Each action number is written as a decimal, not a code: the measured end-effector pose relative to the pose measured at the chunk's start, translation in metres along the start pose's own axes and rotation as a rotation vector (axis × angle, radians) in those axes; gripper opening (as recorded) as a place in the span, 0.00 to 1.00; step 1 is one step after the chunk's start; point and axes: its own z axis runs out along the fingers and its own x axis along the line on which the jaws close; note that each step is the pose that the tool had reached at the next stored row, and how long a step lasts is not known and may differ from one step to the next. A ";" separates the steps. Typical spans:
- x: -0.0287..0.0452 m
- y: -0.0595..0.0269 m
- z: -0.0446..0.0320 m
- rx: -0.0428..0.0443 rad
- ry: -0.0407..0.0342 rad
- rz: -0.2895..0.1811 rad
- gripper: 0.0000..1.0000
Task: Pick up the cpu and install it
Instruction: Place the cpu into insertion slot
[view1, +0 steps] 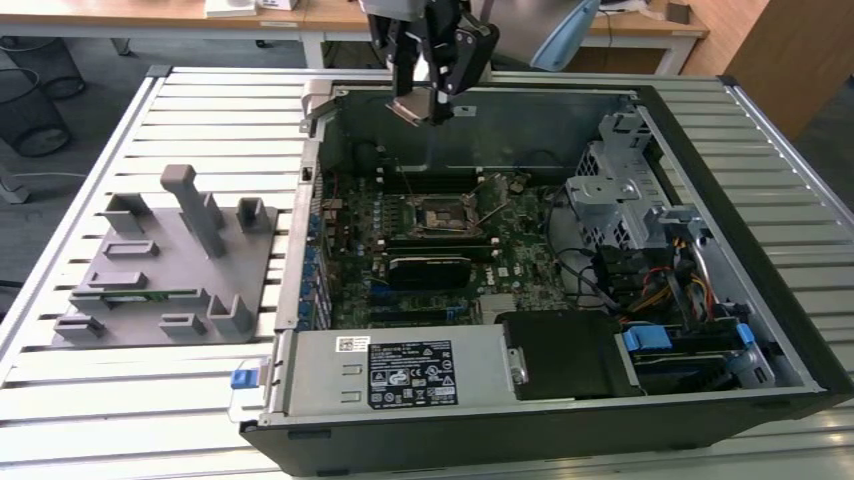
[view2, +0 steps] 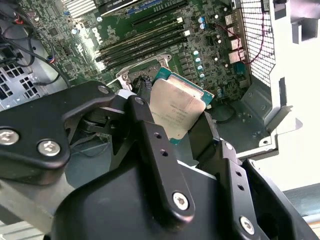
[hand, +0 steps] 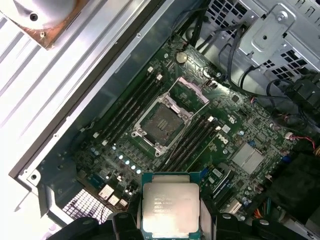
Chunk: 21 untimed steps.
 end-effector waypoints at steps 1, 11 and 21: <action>0.0003 0.0002 0.0000 0.0003 -0.0001 0.006 0.54; 0.0017 0.0014 0.0002 0.0027 0.0000 0.070 0.54; 0.0029 0.0024 0.0005 0.0049 0.0011 0.153 0.54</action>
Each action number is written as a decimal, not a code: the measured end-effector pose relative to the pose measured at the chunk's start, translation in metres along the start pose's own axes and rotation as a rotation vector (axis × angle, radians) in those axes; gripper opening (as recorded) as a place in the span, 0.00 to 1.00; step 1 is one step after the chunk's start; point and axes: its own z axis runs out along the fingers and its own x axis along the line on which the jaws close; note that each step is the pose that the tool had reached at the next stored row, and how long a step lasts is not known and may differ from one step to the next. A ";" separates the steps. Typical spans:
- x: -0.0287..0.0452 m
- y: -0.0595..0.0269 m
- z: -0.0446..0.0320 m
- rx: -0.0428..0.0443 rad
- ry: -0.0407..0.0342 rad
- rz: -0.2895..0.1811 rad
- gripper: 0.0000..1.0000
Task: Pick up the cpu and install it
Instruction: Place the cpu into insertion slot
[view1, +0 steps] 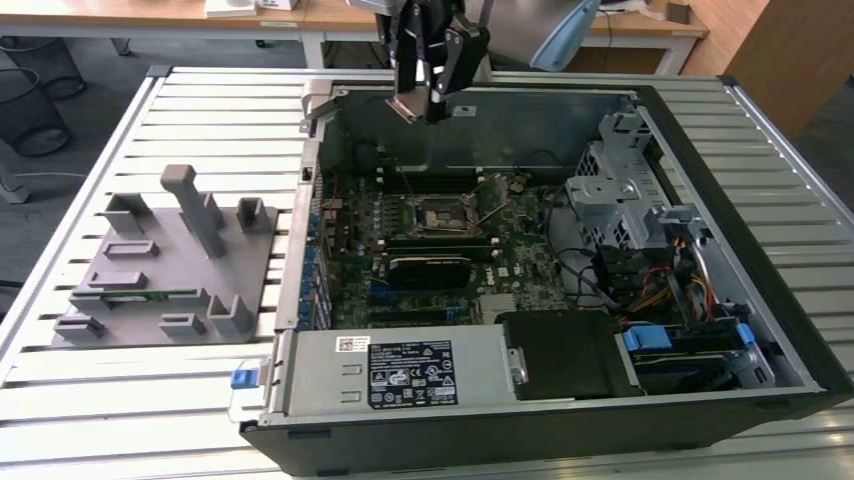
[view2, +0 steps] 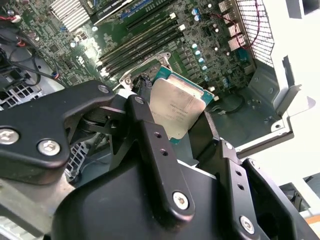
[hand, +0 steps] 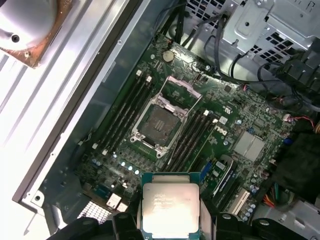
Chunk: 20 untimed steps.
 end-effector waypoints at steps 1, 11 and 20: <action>0.0001 0.0000 0.0000 0.0002 0.0002 0.009 0.54; 0.0010 0.0006 0.0004 0.0025 0.0030 0.121 0.54; 0.0017 0.0013 0.0004 0.0063 -0.0037 0.139 0.54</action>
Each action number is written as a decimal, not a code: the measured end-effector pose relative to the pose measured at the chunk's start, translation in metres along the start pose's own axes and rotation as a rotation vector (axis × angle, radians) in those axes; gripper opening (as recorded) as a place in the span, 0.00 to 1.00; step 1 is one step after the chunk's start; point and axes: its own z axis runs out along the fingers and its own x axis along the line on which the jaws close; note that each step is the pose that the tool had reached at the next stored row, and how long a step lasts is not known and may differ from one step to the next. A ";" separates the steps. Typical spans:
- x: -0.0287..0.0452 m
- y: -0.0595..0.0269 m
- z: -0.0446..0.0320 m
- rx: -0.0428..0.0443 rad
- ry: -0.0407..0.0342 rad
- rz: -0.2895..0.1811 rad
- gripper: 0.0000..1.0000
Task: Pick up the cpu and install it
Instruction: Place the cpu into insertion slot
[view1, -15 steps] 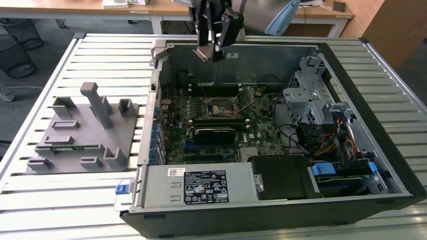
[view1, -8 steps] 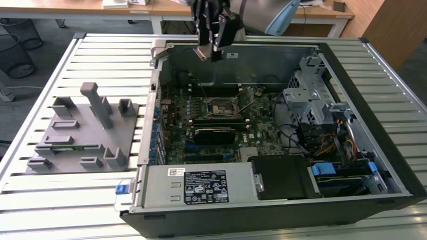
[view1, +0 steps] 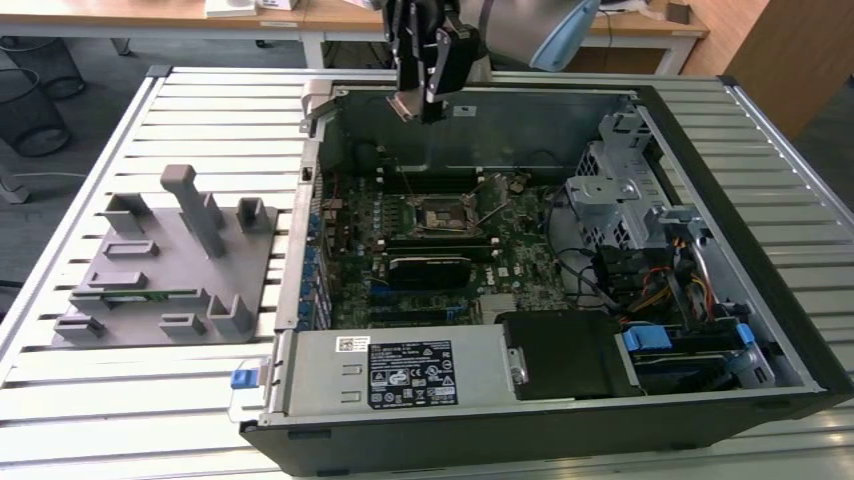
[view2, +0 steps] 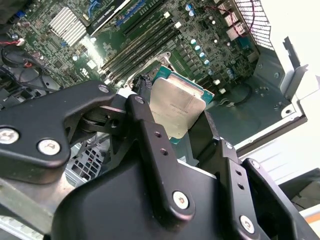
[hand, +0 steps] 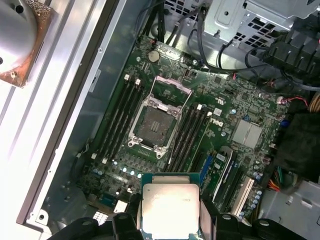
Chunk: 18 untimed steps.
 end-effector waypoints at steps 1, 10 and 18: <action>0.0001 0.0001 0.0000 0.0005 -0.0008 0.000 0.54; 0.0003 0.0001 0.0005 0.0036 0.0002 0.088 0.54; 0.0004 0.0001 0.0021 0.0078 0.0045 0.235 0.54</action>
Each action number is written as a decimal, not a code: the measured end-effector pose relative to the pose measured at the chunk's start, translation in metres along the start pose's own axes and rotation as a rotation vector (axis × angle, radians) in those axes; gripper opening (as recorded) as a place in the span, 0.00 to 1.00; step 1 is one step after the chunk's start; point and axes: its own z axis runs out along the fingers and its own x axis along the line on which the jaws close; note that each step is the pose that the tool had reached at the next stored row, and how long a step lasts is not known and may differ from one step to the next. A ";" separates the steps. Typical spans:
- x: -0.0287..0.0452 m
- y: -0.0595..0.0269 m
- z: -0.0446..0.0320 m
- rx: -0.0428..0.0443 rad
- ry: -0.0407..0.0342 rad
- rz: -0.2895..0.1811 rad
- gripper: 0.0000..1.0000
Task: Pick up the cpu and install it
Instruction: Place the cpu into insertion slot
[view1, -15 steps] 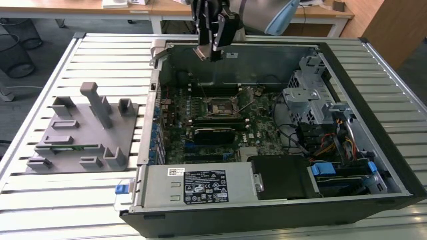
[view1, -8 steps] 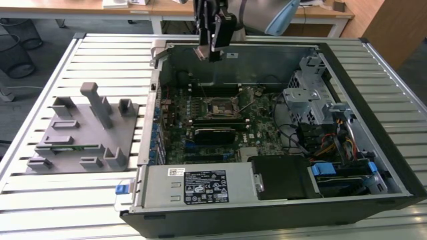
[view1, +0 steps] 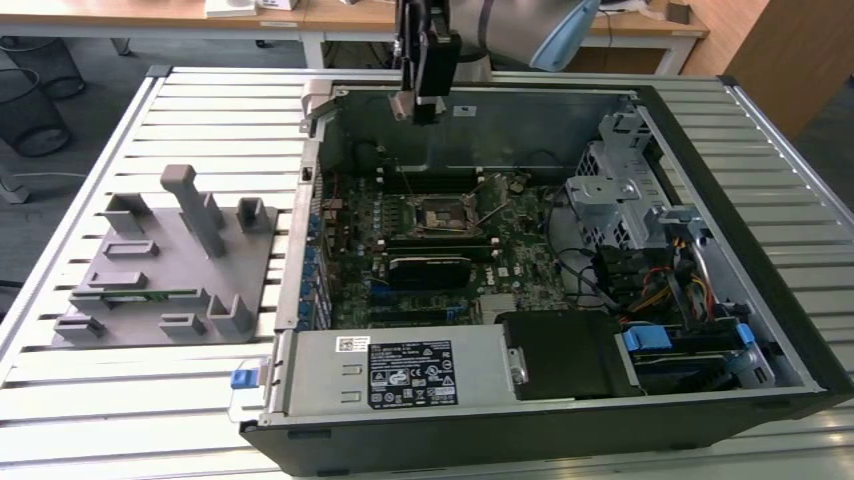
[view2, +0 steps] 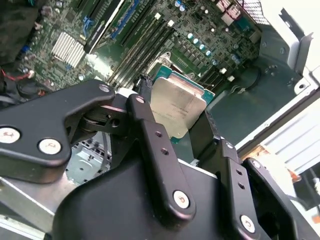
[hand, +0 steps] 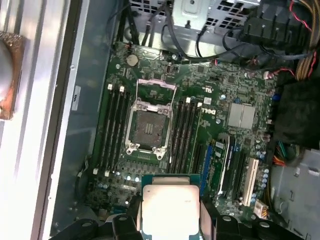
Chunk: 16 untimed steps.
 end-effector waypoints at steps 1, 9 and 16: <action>0.0000 0.0000 0.0002 0.0006 0.0005 0.018 0.54; 0.0006 0.0002 0.0032 -0.0122 -0.0038 0.103 0.54; 0.0024 0.0025 0.0127 -0.0140 -0.0022 0.108 0.54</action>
